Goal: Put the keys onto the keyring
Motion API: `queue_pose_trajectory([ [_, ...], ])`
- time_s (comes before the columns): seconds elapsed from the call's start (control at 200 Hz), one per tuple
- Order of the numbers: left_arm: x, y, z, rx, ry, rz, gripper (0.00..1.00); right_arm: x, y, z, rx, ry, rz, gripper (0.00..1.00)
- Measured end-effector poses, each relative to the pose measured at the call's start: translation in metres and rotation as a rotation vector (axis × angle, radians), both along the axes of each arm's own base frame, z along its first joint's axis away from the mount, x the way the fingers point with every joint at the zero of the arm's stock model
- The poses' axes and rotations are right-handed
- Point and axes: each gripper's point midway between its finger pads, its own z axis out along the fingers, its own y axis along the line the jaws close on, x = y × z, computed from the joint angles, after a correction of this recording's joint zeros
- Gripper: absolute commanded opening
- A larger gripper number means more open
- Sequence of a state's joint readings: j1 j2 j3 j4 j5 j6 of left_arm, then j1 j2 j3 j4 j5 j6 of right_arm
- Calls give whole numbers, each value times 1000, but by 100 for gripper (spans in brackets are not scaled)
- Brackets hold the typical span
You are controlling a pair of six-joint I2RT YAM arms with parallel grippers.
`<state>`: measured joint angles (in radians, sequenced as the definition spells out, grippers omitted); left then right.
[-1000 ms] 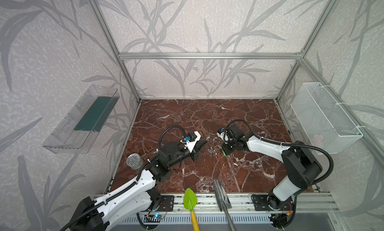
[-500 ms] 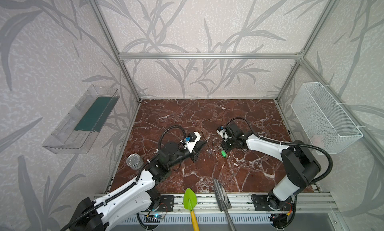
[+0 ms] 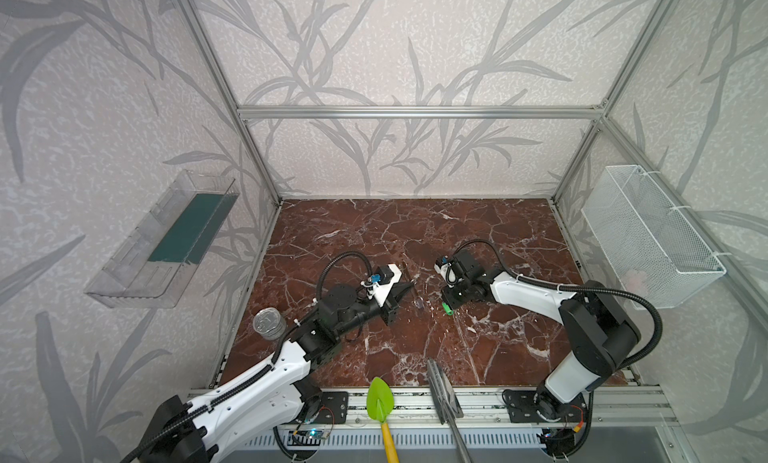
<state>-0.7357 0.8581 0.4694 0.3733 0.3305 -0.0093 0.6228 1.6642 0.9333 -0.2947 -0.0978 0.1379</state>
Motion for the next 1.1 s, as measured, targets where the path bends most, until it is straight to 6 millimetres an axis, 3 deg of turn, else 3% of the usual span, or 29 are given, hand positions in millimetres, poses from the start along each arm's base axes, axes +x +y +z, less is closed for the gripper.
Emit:
queue_pose_trajectory([
  [0.48,-2,2,3,-6,-7,0,0,-2,0,-14,29,55,-99,29],
  [1.1,-2,2,3,-6,-7,0,0,-1,1,-20,36,57,-112,18],
])
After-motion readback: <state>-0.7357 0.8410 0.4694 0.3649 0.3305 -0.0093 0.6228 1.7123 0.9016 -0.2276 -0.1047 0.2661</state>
